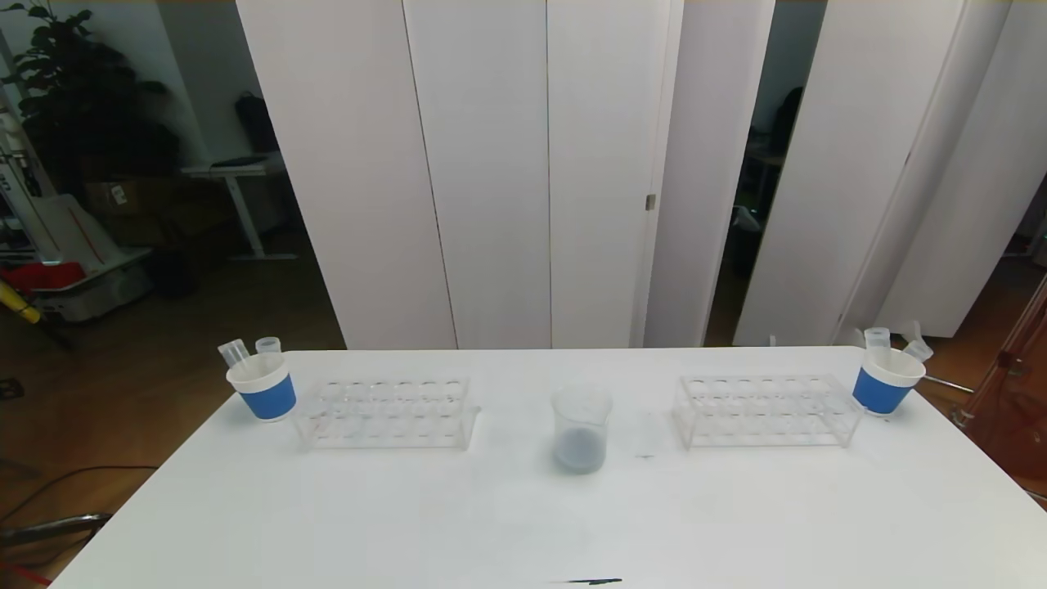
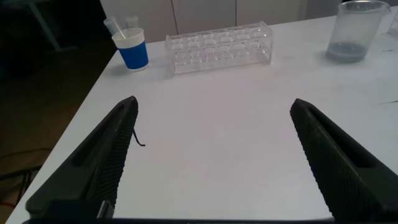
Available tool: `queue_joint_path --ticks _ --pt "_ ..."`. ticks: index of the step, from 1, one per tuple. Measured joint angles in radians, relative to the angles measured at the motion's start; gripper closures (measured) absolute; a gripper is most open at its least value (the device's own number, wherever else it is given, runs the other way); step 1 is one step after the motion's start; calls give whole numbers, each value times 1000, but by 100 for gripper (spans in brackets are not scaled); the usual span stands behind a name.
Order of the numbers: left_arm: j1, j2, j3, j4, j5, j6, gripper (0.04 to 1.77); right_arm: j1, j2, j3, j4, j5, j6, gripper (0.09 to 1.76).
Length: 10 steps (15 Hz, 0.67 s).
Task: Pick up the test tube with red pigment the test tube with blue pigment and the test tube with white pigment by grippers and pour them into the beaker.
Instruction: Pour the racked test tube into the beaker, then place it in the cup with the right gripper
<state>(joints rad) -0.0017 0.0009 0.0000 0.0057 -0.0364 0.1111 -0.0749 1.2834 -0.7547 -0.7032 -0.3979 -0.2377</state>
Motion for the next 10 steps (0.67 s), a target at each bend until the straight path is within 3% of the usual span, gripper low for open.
queue_joint_path --ticks 5,7,10 --pt "0 0 0 0 0 0 6 27 -479 105 611 226 83 10" --pt "0 0 0 0 0 0 6 32 -668 156 759 302 125 10" --pt "0 0 0 0 0 0 6 48 -901 284 841 343 165 10"
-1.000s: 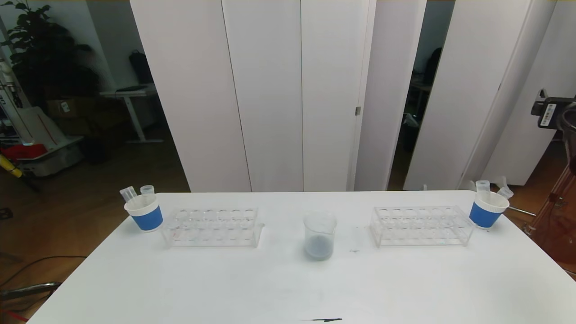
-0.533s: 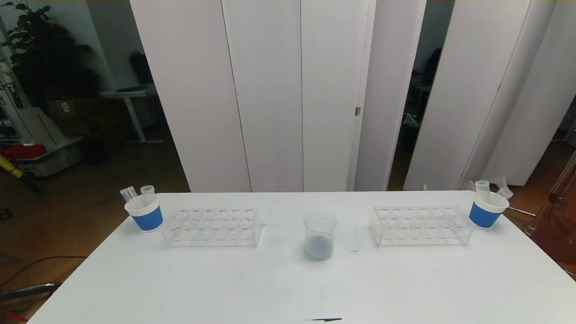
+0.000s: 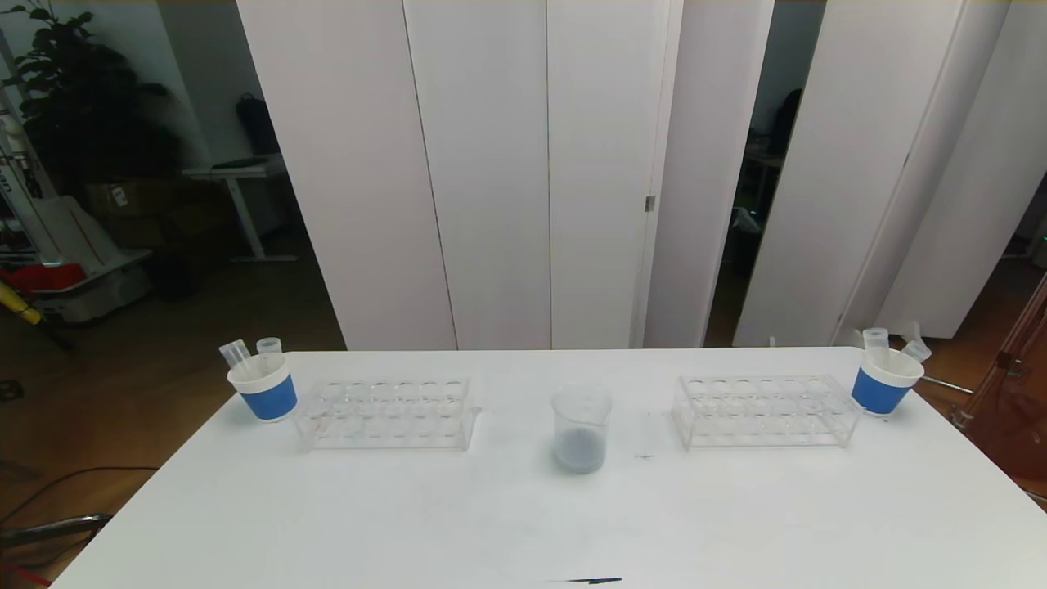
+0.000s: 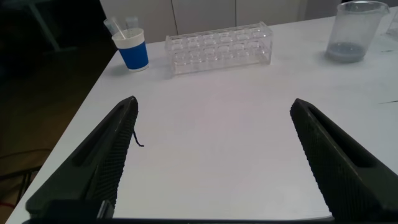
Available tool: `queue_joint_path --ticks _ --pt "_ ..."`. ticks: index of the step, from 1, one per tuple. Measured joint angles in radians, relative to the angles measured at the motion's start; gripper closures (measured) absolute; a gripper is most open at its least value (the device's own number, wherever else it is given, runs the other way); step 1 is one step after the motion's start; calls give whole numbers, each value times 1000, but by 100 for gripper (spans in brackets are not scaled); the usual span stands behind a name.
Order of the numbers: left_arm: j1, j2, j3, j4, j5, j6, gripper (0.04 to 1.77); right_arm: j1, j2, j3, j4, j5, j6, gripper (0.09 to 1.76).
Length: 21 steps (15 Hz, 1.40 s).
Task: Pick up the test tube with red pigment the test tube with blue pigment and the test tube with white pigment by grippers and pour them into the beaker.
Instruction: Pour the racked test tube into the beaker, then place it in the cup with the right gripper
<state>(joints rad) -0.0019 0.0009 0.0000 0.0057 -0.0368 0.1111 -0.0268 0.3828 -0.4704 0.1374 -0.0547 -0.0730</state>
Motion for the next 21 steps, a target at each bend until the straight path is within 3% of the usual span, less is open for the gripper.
queue_joint_path --ticks 5,9,21 --pt "0 0 0 0 0 -1 6 33 -193 226 10 6 84 10" --pt "0 0 0 0 0 -1 6 33 -300 359 15 62 109 10" --pt "0 0 0 0 0 0 6 28 -384 407 6 49 100 10"
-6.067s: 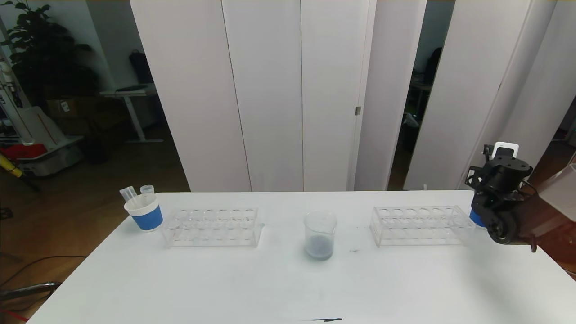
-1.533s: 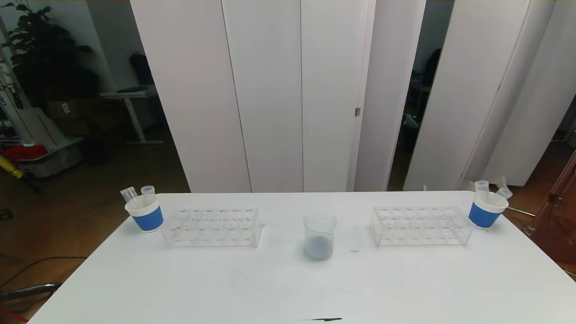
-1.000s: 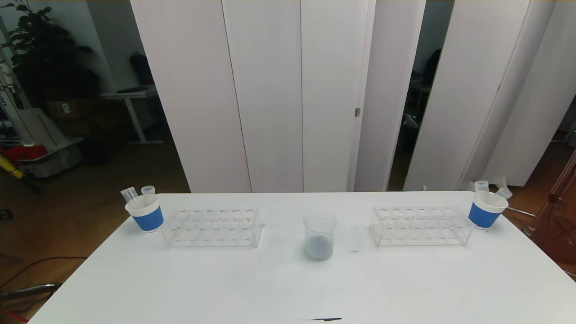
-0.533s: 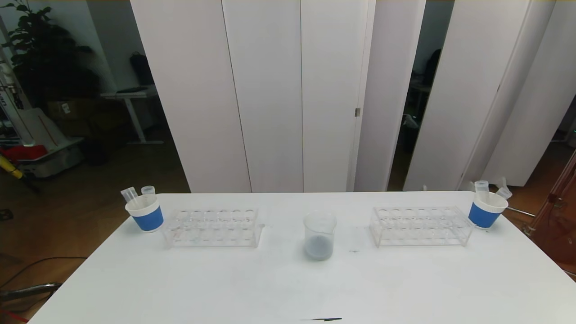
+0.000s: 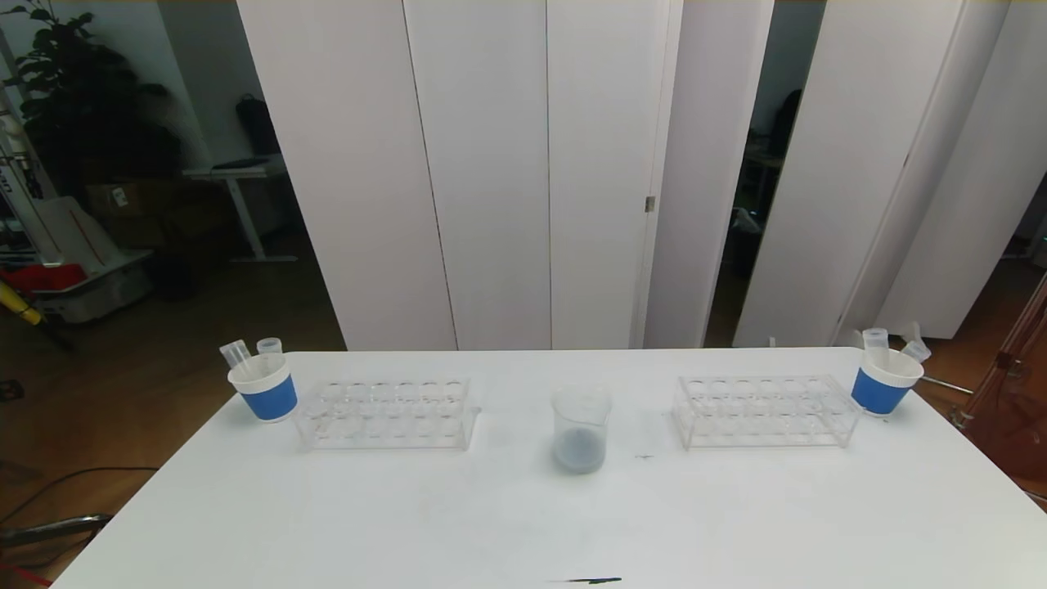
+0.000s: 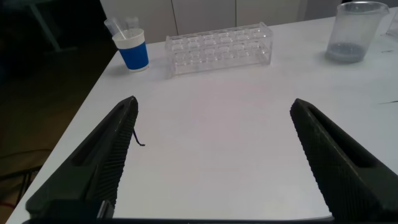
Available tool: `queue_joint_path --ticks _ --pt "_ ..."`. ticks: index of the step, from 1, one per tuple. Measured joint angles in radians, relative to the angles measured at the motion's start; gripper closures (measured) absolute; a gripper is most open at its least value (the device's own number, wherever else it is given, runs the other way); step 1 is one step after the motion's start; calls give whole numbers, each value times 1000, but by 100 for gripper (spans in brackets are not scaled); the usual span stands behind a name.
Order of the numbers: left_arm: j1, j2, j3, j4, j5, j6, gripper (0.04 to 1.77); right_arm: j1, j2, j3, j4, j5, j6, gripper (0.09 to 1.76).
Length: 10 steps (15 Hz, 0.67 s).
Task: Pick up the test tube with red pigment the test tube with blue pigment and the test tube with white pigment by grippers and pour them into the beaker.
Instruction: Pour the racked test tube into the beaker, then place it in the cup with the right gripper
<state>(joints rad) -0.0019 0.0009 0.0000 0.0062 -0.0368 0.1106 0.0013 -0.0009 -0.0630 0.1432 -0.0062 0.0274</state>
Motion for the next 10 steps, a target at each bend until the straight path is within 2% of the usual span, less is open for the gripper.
queue_joint_path --ticks 4,6,10 --pt "0 0 0 0 0 0 6 1 0 6 -34 1 0 10" --pt "0 0 0 0 0 0 6 1 0 34 -149 1 -4 10" --pt "0 0 0 0 0 -1 6 1 0 61 -161 2 -3 10"
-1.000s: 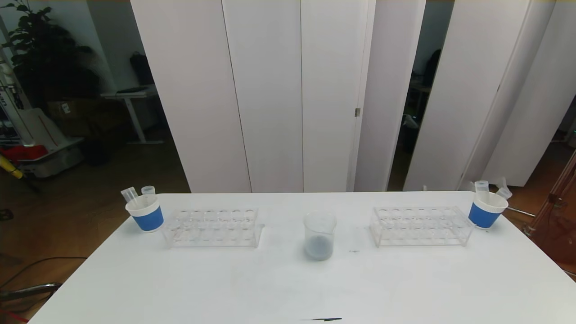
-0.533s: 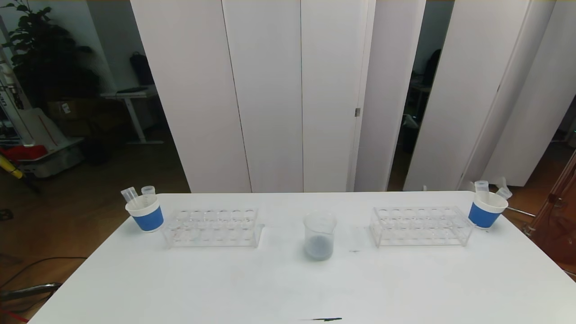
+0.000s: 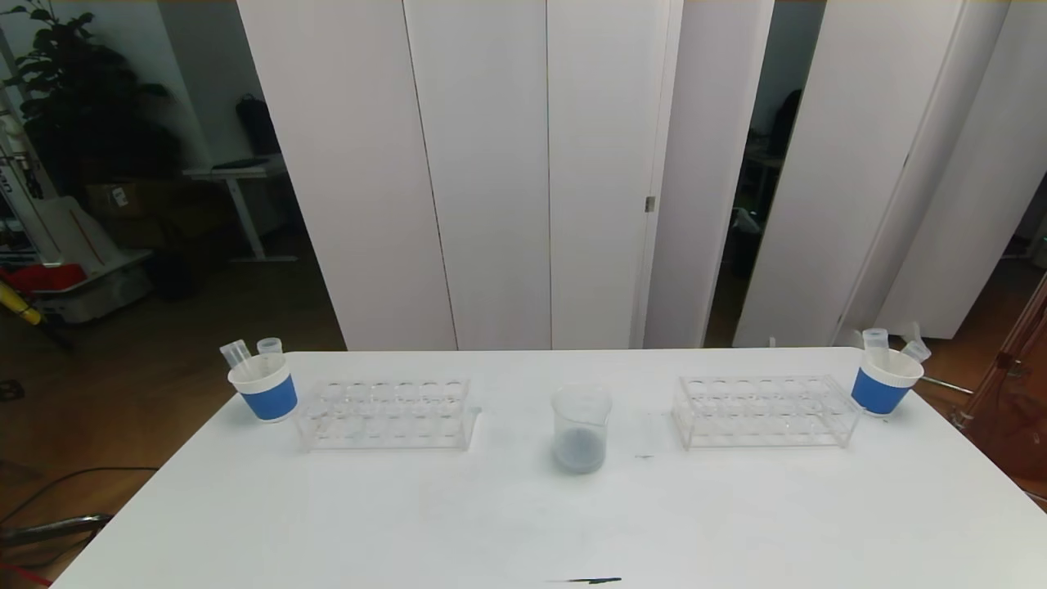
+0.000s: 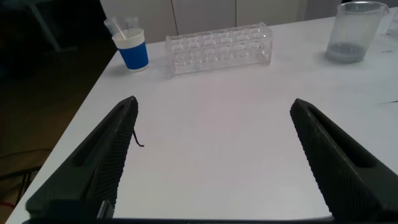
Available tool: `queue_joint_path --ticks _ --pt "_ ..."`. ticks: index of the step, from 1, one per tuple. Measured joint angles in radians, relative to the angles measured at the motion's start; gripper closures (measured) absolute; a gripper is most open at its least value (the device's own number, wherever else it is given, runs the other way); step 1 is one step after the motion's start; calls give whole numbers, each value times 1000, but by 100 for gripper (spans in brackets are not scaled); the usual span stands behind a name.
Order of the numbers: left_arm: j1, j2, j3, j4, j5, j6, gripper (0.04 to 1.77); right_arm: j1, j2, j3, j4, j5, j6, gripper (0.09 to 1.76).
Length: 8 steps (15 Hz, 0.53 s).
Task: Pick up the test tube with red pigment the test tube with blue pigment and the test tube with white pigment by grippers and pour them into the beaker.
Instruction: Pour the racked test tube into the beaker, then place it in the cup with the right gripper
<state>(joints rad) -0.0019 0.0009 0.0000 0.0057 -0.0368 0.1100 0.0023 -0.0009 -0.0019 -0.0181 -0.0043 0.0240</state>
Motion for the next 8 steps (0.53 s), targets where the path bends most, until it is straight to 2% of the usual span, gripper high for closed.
queue_joint_path --ticks 8 --pt "0 0 0 0 0 0 6 -1 0 2 0 0 0 10"
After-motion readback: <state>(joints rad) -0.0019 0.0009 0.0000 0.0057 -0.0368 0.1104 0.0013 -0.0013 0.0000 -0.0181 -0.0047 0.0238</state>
